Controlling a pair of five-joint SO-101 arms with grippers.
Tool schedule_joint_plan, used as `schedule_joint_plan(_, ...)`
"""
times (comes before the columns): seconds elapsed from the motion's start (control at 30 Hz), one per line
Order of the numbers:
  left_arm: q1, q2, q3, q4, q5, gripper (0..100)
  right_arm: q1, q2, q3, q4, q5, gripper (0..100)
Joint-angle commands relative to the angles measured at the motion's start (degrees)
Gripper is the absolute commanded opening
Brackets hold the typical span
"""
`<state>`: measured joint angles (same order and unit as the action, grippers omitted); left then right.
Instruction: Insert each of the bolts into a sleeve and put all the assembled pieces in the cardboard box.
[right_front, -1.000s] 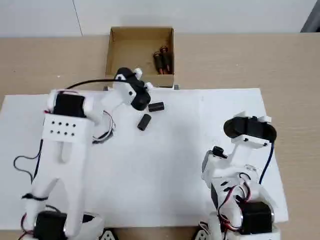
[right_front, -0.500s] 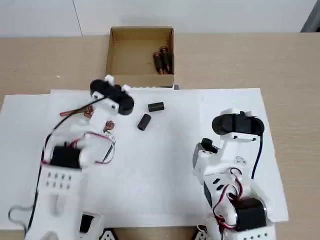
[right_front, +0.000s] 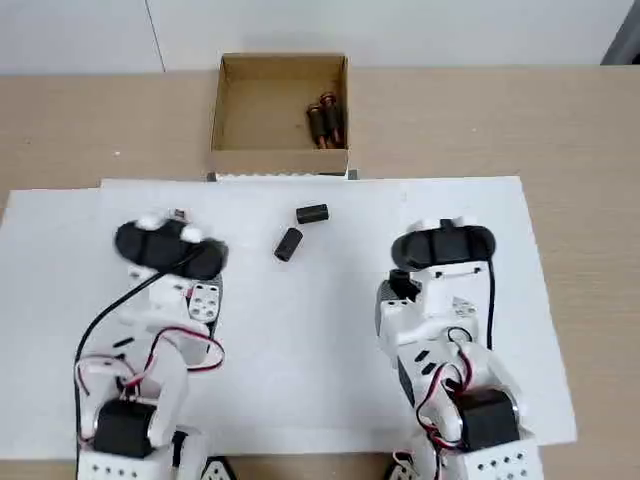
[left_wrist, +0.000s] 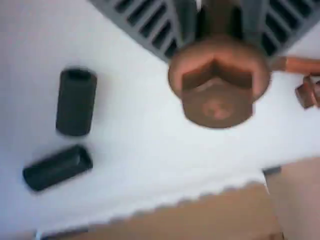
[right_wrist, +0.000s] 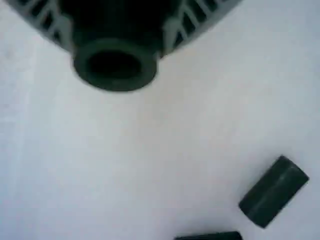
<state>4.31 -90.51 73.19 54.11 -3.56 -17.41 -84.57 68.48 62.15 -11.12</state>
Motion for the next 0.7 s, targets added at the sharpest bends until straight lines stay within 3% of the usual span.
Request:
schedule_joint_plan(0.0,0.5,-7.3,1.6,-2.0,4.6,0,-1.9,-0.3,0.9,-5.2,0.8,0.3)
schedule_joint_plan(0.23,0.6,-13.8,3.8,-2.1,19.7,0,-7.2,-0.3,6.4,-17.3,1.3,0.3)
schedule_joint_plan(0.47,0.6,-13.5,4.3,-7.4,34.8,0,-11.9,-0.3,10.9,-26.9,8.8,0.3)
schedule_joint_plan(0.67,2.5,-13.5,5.9,-14.3,37.3,0,-17.7,-0.3,12.9,-30.2,13.2,0.3)
